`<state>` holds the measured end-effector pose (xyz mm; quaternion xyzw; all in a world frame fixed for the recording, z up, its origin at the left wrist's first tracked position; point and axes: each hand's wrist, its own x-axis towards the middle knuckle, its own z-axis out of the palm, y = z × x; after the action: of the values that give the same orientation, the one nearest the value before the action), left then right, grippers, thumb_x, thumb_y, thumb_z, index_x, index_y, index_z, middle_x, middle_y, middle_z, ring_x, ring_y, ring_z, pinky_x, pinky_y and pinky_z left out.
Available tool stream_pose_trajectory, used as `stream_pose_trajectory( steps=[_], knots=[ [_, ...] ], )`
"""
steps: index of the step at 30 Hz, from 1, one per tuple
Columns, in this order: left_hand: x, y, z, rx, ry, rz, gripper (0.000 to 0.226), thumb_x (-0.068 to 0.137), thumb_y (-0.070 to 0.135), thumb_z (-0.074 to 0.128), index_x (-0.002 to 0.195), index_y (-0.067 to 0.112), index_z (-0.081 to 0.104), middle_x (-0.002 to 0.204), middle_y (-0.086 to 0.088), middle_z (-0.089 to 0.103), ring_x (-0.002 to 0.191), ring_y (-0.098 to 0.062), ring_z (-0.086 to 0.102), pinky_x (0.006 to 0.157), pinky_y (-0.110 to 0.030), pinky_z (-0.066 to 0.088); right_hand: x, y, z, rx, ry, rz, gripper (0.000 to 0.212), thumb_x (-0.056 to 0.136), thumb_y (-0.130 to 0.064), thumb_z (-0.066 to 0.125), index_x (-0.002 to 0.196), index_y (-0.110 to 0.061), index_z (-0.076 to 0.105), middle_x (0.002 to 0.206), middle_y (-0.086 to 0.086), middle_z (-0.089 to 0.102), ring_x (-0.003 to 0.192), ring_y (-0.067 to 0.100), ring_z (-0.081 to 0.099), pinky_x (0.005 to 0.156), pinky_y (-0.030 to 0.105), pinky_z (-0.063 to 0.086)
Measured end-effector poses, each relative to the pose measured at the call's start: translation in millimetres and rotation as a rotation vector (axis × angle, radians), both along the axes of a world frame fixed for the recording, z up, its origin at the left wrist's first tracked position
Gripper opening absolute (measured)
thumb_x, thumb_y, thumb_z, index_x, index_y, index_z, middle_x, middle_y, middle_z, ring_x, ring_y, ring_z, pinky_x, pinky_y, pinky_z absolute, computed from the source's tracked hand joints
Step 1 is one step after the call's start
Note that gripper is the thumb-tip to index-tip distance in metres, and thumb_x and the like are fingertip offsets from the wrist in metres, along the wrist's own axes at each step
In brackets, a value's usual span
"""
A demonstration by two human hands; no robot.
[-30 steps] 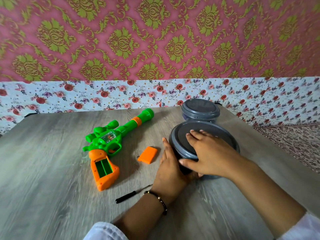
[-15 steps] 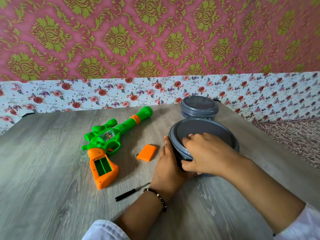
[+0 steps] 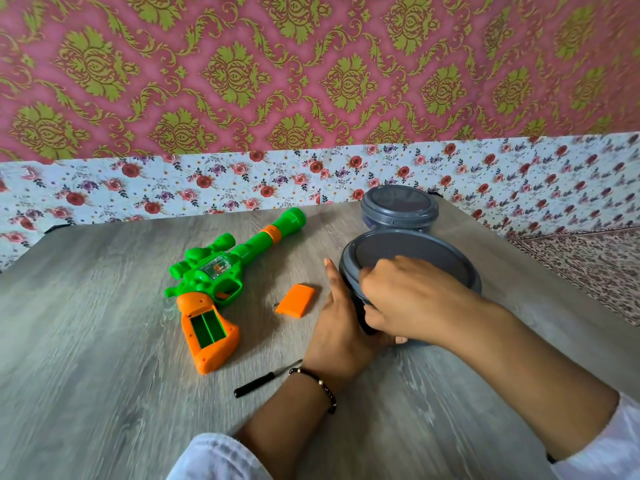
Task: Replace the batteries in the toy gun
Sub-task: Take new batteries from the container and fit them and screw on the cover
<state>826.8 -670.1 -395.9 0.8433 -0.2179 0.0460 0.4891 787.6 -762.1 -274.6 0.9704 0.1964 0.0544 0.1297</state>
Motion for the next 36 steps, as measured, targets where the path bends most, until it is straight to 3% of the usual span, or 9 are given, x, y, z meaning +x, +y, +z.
stream_pose_trajectory(
  steps=[3,6,9,11,13,16,20,27,36],
  knots=[
    [-3.7,0.1,2.8,0.003,0.012,0.009,0.133,0.072,0.031,0.08,0.141,0.007,-0.03,0.137,-0.004,0.054,0.122,-0.017,0.052,0.083,-0.01,0.033,-3.4,-1.0,0.9,0.036,-0.003,-0.014,0.01,0.085,-0.018,0.051,0.081,-0.014,0.043,0.089,0.013,0.057,0.089,0.034,0.059,0.058,0.031,0.03],
    [-6.1,0.7,7.1,-0.014,0.039,-0.029,0.139,0.066,0.039,0.083,0.141,0.01,-0.03,0.151,0.003,0.034,0.136,-0.013,0.035,0.095,-0.006,0.024,-3.6,-8.9,13.1,0.104,-0.07,-0.034,0.015,0.085,-0.026,0.051,0.086,-0.012,0.053,0.085,0.012,0.06,0.081,0.032,0.06,0.056,0.029,0.032],
    [-4.4,3.0,7.1,-0.014,0.08,-0.03,0.141,0.063,0.043,0.084,0.143,0.018,-0.03,0.153,0.004,0.031,0.139,-0.016,0.034,0.102,-0.014,0.026,-0.8,-29.3,30.7,0.27,-0.101,-0.068,0.019,0.082,-0.031,0.056,0.075,-0.014,0.049,0.064,0.001,0.05,0.062,0.022,0.053,0.052,0.03,0.039],
    [-3.3,3.7,6.3,0.001,0.097,-0.029,0.141,0.061,0.046,0.084,0.146,0.019,-0.024,0.154,0.003,0.03,0.14,-0.016,0.032,0.108,-0.021,0.028,1.5,-46.0,34.6,0.363,-0.116,-0.095,0.019,0.079,-0.029,0.06,0.072,-0.014,0.052,0.062,0.001,0.05,0.057,0.018,0.05,0.052,0.03,0.039],
    [-4.3,4.0,8.0,0.03,0.093,-0.016,0.138,0.06,0.048,0.084,0.149,0.018,-0.017,0.155,0.0,0.025,0.141,-0.016,0.028,0.111,-0.023,0.027,2.4,-61.2,32.7,0.381,-0.167,-0.124,0.017,0.077,-0.028,0.063,0.074,-0.012,0.057,0.067,0.002,0.051,0.06,0.016,0.049,0.055,0.031,0.037],
    [-7.6,3.8,11.7,0.078,0.044,0.008,0.133,0.063,0.049,0.082,0.15,0.014,-0.011,0.159,-0.002,0.008,0.144,-0.014,0.014,0.108,-0.012,0.014,-0.2,-79.8,26.2,0.4,-0.242,-0.186,0.017,0.076,-0.026,0.067,0.083,-0.01,0.064,0.081,0.006,0.056,0.071,0.02,0.052,0.065,0.032,0.043],
    [-9.0,2.5,12.5,0.103,-0.011,0.013,0.127,0.066,0.049,0.079,0.15,0.014,-0.009,0.159,-0.003,-0.002,0.147,-0.015,0.003,0.106,-0.011,0.006,-3.0,-98.6,13.9,0.42,-0.229,-0.304,0.023,0.077,-0.023,0.071,0.093,-0.008,0.064,0.087,0.007,0.056,0.076,0.024,0.056,0.073,0.036,0.049],
    [-9.3,0.8,10.5,0.093,-0.06,0.041,0.126,0.065,0.049,0.08,0.15,0.014,-0.006,0.159,-0.002,-0.001,0.147,-0.014,0.004,0.108,-0.011,0.005,17.4,-123.0,-11.0,0.323,-0.191,-0.461,0.033,0.076,-0.02,0.074,0.103,-0.004,0.063,0.097,0.012,0.057,0.087,0.029,0.058,0.076,0.031,0.047],
    [-9.5,-0.1,8.9,0.105,-0.06,0.046,0.127,0.063,0.053,0.079,0.151,0.017,-0.005,0.159,0.001,-0.005,0.147,-0.014,0.003,0.109,-0.015,0.007,22.5,-114.9,-10.2,0.191,-0.184,-0.501,0.035,0.082,-0.027,0.067,0.111,-0.009,0.06,0.108,0.01,0.054,0.099,0.031,0.056,0.078,0.037,0.049]
  ],
)
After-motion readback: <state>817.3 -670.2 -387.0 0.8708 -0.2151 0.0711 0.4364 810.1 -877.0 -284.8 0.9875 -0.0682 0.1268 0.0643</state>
